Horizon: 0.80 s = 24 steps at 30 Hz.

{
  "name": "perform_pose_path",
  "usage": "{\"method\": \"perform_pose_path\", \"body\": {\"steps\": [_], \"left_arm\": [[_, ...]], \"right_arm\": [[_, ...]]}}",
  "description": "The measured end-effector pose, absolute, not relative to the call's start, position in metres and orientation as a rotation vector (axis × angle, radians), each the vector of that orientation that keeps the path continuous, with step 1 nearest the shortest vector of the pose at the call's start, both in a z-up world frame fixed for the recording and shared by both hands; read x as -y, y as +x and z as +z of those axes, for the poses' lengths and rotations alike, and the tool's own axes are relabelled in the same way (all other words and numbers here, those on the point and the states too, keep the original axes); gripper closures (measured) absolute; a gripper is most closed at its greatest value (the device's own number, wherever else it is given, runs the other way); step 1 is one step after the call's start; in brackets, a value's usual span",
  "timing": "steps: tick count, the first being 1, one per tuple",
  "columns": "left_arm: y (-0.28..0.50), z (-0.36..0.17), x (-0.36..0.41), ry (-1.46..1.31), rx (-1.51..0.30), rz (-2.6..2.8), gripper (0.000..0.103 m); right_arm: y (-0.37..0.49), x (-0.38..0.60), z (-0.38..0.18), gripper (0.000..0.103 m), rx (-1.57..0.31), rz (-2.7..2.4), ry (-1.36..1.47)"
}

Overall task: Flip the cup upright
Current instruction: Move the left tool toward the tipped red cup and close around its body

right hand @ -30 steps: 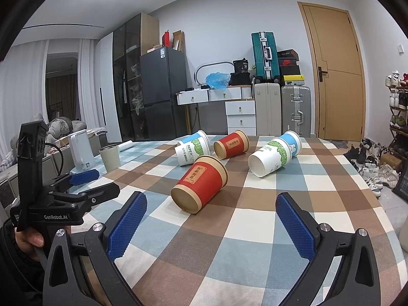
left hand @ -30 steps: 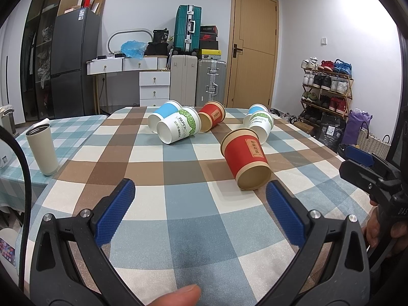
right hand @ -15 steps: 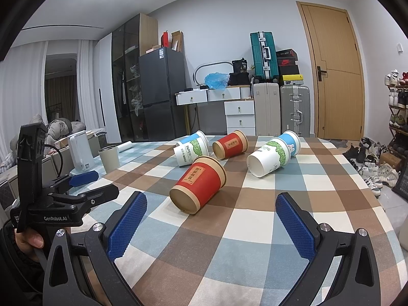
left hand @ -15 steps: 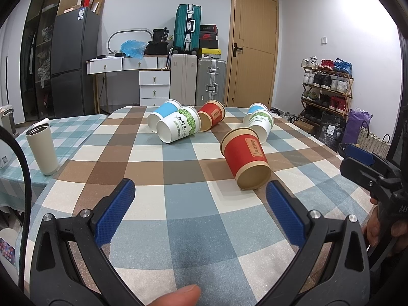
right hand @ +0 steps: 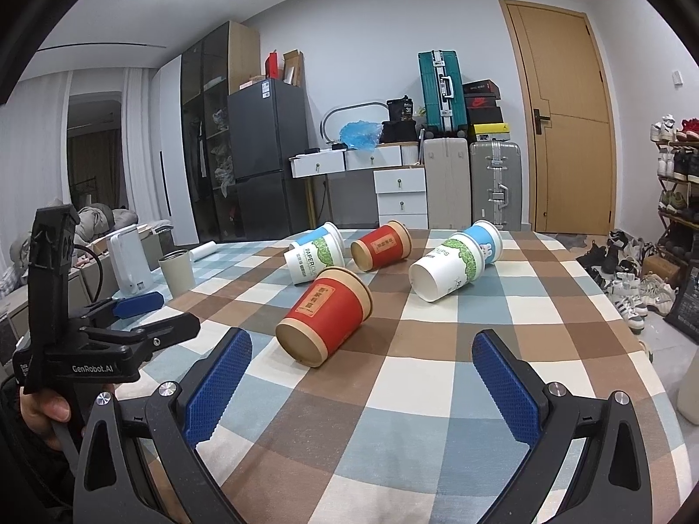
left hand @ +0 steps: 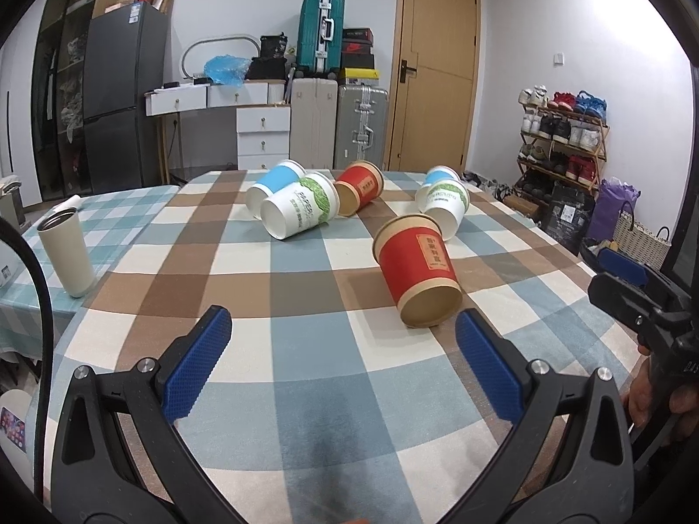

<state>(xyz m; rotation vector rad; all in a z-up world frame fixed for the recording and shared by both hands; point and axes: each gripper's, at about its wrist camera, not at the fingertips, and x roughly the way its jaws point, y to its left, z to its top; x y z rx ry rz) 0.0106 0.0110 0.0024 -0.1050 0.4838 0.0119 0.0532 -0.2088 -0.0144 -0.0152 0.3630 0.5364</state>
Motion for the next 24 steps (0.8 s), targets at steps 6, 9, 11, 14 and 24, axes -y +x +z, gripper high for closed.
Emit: {"method": "perform_pose_path", "body": {"steps": [6, 9, 11, 14, 24], "left_arm": [[0.042, 0.003, 0.014, -0.066, -0.551, 0.003, 0.001], [0.053, 0.002, 0.02, -0.062, -0.577, -0.005, 0.001], [0.065, 0.001, 0.031, -0.065, -0.587, -0.012, 0.001], [0.081, -0.001, 0.039, -0.063, -0.612, -0.013, 0.001], [0.13, -0.014, 0.057, -0.093, -0.704, -0.027, 0.005]], "right_arm": [[0.06, 0.211, -0.013, 0.0, -0.395, 0.486, -0.028], [0.065, 0.211, -0.015, 0.0, -0.417, 0.476, -0.029], [0.067, 0.211, -0.015, 0.0, -0.425, 0.471, -0.035], [0.069, 0.211, -0.014, 0.0, -0.429, 0.465, -0.039], [0.075, 0.222, -0.013, 0.0, -0.434, 0.446, -0.005]]}}
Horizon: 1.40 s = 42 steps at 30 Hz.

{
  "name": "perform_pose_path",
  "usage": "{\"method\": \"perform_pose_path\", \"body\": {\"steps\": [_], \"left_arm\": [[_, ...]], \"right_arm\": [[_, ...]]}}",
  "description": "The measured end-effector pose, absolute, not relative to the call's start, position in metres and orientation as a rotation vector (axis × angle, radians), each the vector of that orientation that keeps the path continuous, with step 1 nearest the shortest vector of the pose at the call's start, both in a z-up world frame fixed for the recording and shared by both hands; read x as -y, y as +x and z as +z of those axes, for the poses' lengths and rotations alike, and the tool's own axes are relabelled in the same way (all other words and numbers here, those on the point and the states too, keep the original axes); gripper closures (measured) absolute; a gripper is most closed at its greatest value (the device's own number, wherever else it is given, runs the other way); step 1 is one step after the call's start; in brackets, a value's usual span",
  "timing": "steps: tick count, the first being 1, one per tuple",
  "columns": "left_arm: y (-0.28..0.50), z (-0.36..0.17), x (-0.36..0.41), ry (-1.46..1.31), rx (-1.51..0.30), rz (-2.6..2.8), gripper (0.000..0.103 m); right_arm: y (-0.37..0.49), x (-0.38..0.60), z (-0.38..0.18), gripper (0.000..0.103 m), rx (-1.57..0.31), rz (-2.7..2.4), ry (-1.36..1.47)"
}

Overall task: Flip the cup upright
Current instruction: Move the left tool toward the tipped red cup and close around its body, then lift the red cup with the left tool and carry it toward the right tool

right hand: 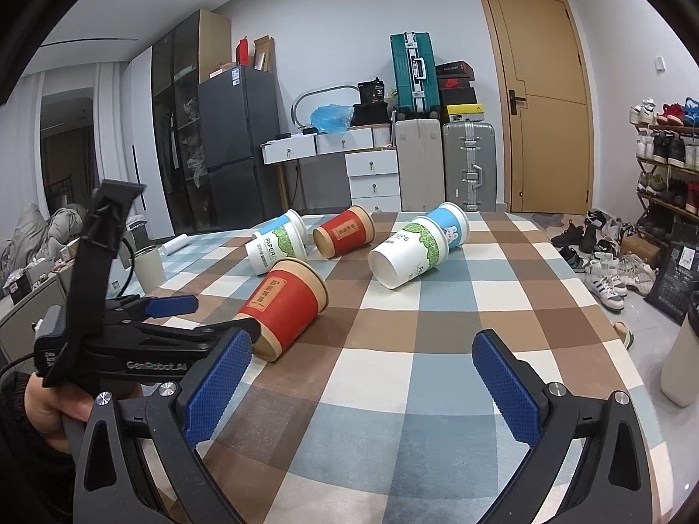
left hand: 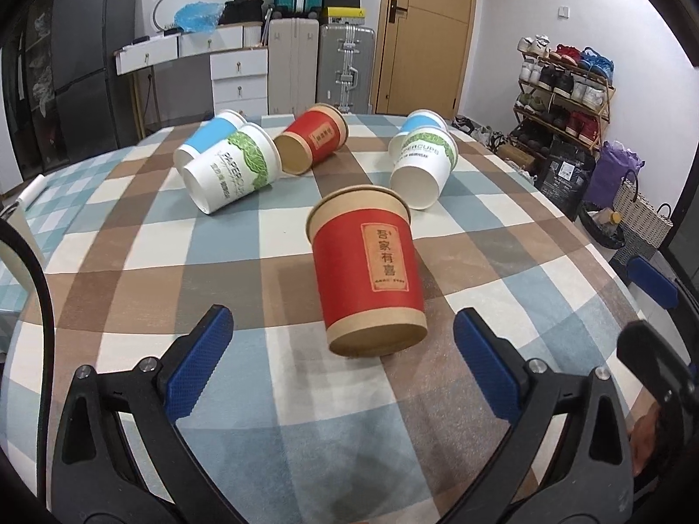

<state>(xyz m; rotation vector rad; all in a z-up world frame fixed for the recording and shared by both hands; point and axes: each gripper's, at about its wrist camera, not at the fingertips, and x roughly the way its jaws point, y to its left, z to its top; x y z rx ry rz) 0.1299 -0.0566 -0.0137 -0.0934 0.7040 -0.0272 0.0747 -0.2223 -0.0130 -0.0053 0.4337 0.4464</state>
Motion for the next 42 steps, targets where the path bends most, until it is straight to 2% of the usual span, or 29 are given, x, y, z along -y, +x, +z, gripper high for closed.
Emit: {"method": "perform_pose_path", "body": {"steps": [3, 10, 20, 42], "left_arm": [[0.142, -0.018, 0.059, -0.11, -0.731, -0.036, 0.012], [0.155, -0.028, 0.062, -0.141, -0.795, -0.058, 0.049], [0.132, -0.023, 0.055, -0.178, -0.759, -0.022, 0.05], [0.026, -0.006, 0.048, -0.222, -0.675, 0.018, 0.05]], "right_arm": [[0.075, 0.223, -0.013, 0.0, -0.435, 0.446, -0.004], [0.077, 0.223, -0.015, 0.0, -0.439, 0.448, -0.005], [0.079, 0.224, -0.017, 0.0, -0.439, 0.446, -0.005], [0.066, 0.202, -0.019, 0.0, -0.46, 0.495, -0.043]]}}
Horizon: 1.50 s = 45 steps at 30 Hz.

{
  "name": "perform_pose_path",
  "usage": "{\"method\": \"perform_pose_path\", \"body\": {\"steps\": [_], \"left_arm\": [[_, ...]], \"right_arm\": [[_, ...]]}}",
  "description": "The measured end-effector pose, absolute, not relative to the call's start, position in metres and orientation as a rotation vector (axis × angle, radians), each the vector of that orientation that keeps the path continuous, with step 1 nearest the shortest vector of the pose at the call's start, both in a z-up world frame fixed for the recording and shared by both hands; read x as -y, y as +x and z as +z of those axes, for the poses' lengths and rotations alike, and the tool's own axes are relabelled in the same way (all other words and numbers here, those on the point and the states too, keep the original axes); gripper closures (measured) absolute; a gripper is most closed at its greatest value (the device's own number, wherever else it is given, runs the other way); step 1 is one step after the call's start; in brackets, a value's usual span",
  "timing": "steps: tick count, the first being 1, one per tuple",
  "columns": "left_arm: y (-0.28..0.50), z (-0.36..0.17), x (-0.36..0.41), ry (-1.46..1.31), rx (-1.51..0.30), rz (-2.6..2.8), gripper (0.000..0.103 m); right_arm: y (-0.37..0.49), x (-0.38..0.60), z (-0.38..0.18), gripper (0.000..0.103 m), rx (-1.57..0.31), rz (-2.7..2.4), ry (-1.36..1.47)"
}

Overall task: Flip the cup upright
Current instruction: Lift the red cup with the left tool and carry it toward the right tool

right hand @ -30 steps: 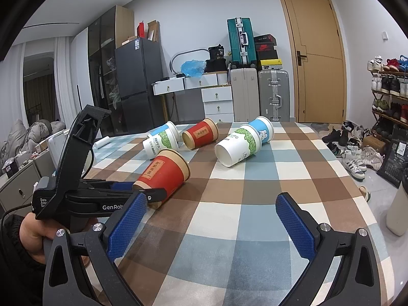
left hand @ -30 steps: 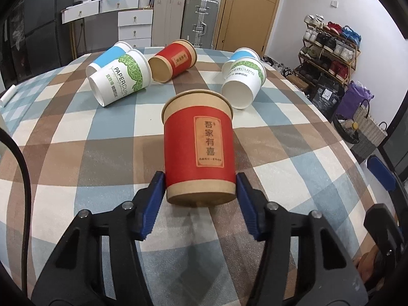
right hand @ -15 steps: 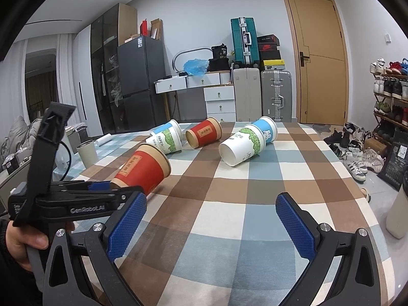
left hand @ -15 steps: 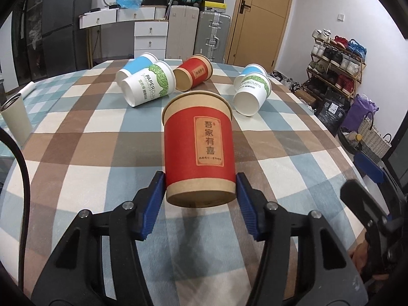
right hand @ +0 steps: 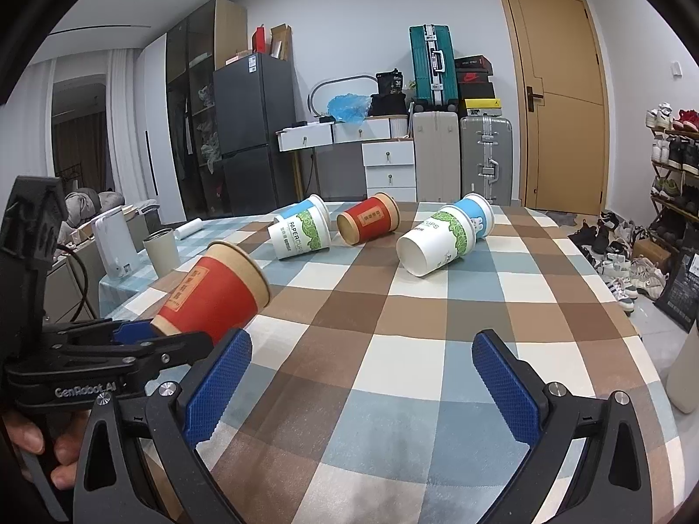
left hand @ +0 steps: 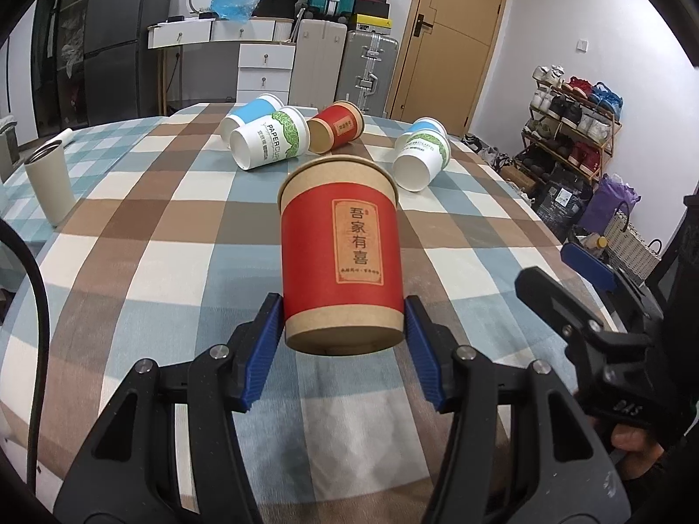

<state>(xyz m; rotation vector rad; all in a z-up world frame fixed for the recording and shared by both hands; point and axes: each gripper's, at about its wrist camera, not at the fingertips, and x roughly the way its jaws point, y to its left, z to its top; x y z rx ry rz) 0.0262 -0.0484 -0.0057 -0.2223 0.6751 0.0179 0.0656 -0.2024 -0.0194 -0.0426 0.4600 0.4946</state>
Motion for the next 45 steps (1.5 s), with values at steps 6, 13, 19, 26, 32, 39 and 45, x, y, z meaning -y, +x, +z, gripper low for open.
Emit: {"method": "perform_pose_path", "body": {"steps": [6, 13, 19, 26, 32, 39, 45], "left_arm": [[0.01, -0.007, 0.056, -0.223, -0.673, 0.01, 0.05], [-0.006, -0.011, 0.06, -0.231, -0.668, 0.015, 0.05], [-0.013, -0.016, 0.066, -0.249, -0.673, 0.025, 0.05], [-0.017, -0.021, 0.076, -0.259, -0.678, 0.022, 0.05], [-0.018, -0.027, 0.081, -0.267, -0.695, 0.015, 0.05], [-0.013, -0.034, 0.083, -0.26, -0.713, 0.003, 0.05], [-0.014, -0.035, 0.083, -0.257, -0.717, -0.002, 0.041]], "right_arm": [[0.058, 0.202, -0.019, 0.0, -0.464, 0.505, -0.045], [0.045, 0.203, -0.02, 0.0, -0.451, 0.541, -0.058], [0.043, 0.204, -0.021, 0.0, -0.449, 0.549, -0.059], [0.044, 0.206, -0.021, 0.0, -0.45, 0.546, -0.056], [0.045, 0.207, -0.021, 0.0, -0.452, 0.544, -0.055], [0.046, 0.207, -0.021, 0.0, -0.454, 0.542, -0.052], [0.046, 0.208, -0.021, 0.0, -0.452, 0.542, -0.052]]}}
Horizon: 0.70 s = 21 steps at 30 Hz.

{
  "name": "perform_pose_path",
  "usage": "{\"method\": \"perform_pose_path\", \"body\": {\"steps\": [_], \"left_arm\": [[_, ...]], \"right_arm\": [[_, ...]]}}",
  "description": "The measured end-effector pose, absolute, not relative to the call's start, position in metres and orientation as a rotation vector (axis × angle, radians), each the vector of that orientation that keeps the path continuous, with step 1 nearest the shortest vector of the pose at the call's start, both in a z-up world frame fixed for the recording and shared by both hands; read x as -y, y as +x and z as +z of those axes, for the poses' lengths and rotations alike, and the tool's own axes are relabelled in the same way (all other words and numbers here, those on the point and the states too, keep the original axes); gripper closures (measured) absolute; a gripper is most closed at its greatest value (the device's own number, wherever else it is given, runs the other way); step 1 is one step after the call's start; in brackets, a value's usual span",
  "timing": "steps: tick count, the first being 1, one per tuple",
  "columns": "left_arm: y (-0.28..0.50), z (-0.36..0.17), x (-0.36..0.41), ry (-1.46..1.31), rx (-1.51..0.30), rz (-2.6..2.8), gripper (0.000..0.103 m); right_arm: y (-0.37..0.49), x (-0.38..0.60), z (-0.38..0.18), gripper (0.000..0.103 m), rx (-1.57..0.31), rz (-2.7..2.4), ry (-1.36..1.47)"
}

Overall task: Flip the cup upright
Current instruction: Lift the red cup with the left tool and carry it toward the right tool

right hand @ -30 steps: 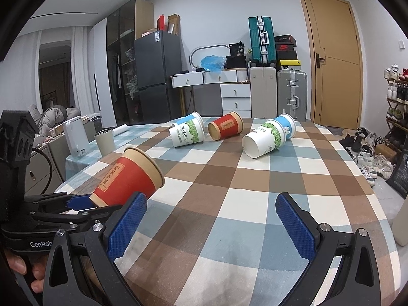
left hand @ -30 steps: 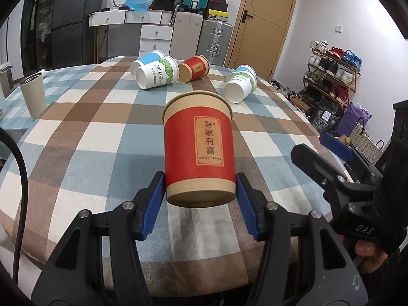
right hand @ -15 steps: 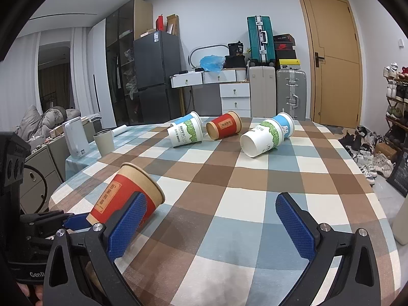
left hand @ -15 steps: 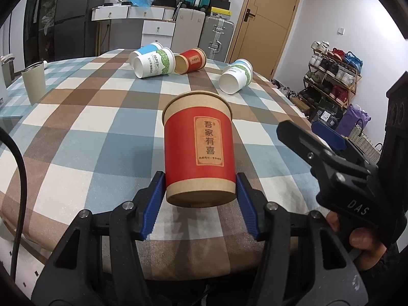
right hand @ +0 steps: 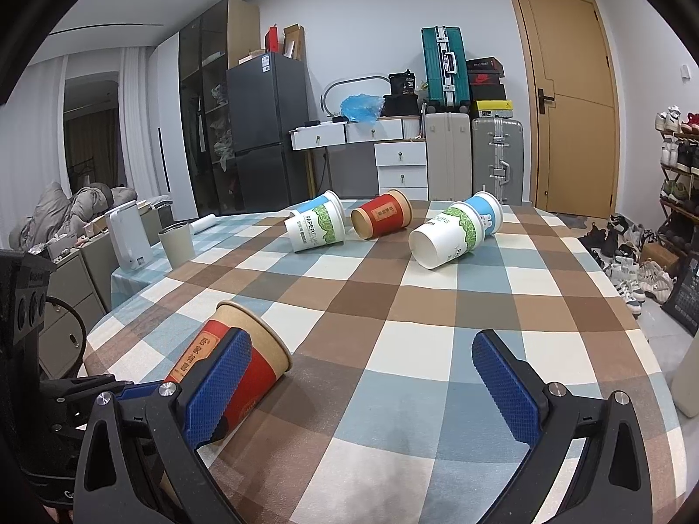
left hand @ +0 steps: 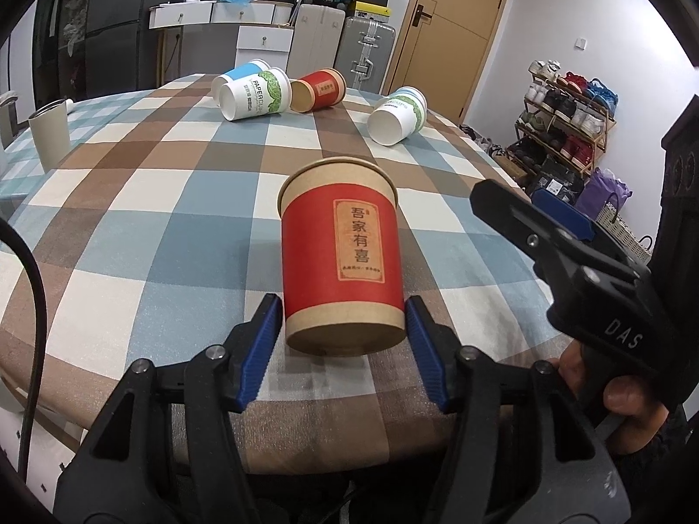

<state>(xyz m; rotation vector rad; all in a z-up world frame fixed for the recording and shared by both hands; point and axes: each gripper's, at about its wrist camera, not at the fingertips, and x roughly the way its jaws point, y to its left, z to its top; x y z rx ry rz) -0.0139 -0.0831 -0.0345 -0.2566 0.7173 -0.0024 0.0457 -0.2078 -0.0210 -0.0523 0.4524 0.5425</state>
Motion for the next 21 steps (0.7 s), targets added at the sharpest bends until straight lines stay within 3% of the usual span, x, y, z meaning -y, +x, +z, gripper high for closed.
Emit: {"method": "perform_pose_path", "body": {"steps": [3, 9, 13, 21], "left_arm": [[-0.016, -0.032, 0.08, -0.263, -0.695, 0.001, 0.024], [-0.022, -0.019, 0.068, -0.269, -0.643, -0.01, 0.017], [-0.027, -0.01, 0.053, -0.271, -0.604, -0.004, 0.001], [-0.025, 0.005, 0.018, -0.212, -0.541, -0.029, 0.001]], "right_arm": [[0.046, 0.209, -0.02, 0.0, -0.448, 0.543, -0.048], [0.047, 0.212, -0.018, 0.0, -0.442, 0.544, -0.037], [0.047, 0.212, -0.017, 0.0, -0.446, 0.543, -0.044], [0.049, 0.204, -0.013, 0.0, -0.505, 0.544, -0.038]]}}
